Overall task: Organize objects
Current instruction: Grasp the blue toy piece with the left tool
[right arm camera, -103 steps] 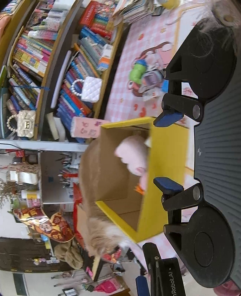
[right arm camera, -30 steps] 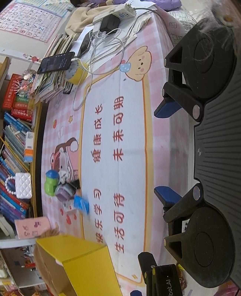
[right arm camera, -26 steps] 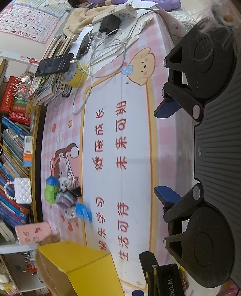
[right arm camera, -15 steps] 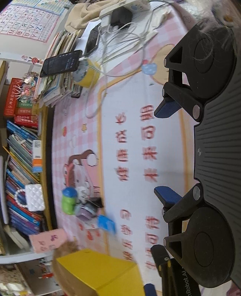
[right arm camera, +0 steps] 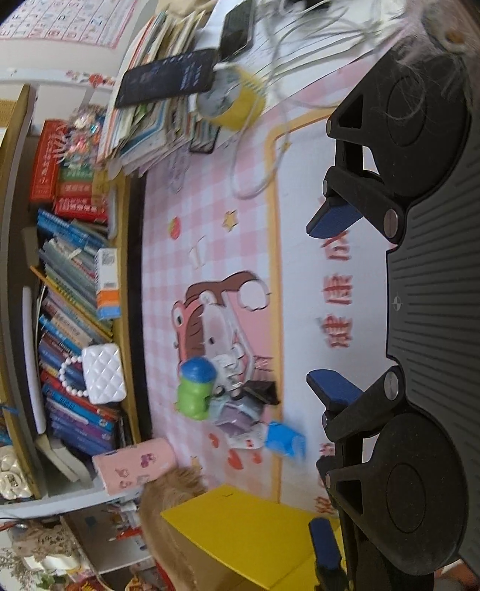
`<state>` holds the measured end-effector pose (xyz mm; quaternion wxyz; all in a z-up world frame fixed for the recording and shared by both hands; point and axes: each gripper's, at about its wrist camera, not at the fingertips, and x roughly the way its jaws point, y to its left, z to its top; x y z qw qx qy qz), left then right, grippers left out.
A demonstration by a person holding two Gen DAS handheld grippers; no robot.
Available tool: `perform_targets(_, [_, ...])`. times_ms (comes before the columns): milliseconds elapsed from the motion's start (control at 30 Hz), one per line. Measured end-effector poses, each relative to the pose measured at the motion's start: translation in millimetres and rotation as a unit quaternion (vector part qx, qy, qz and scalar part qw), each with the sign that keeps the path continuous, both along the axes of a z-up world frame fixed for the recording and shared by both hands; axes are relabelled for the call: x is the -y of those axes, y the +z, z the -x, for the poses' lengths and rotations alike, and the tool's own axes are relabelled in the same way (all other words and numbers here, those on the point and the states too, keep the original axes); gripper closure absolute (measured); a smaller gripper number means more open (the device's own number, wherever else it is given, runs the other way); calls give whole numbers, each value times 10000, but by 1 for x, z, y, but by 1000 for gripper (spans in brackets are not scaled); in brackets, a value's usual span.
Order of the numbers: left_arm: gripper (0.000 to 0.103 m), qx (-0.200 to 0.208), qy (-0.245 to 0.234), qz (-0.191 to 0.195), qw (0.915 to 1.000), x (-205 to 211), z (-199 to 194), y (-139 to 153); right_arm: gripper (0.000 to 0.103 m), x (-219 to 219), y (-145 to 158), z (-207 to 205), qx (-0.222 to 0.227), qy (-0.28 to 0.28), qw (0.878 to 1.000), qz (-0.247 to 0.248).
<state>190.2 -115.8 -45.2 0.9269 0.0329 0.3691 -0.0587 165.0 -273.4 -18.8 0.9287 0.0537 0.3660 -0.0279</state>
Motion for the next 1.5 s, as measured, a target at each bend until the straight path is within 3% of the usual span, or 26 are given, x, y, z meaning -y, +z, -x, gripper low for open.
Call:
perform_targets(167, [40,-22,107,-115,9999,13,-32,-14,27,6,-2,-24,-31,120,9998,-176])
perform_targets(333, [50,-157,98,-231,9996,21,-53,-30,27,13,-1,-41,-48,242,9991,-343])
perform_targets(400, [60,-227,121,-268,9993,22,-59,-37,28,15,0,-47,-45,306,9985,-455])
perform_targets(533, [74,-290,185,-144,9993,16,-58,-39,30,14,-2,-59,-29,529,9966,-633])
perform_targets(700, [75,-331,249,70,9991,5,-40,-27,36,4,-8,-78,-48,885,9931,-764])
perform_targets(767, [75,-396,283,141,9987,0,-31,-24,46,-1,-14,-88,-118,976,9918,-816])
perform_targets(1000, [75,-489,317,214,9981,-9,-8,-13,62,-13,-27,-113,-241,1170,9872,-1060])
perform_targets(1233, [75,-424,389,226,9981,-14,-2,-3,94,-17,-42,-129,-422,1257,9833,-1246])
perform_targets(1333, [75,-407,363,252,9982,-15,2,0,100,-14,-40,-124,-300,1297,9813,-1394])
perform_targets(1500, [75,-402,295,313,9983,-17,10,1,101,-15,-24,-106,-90,1391,9842,-1089])
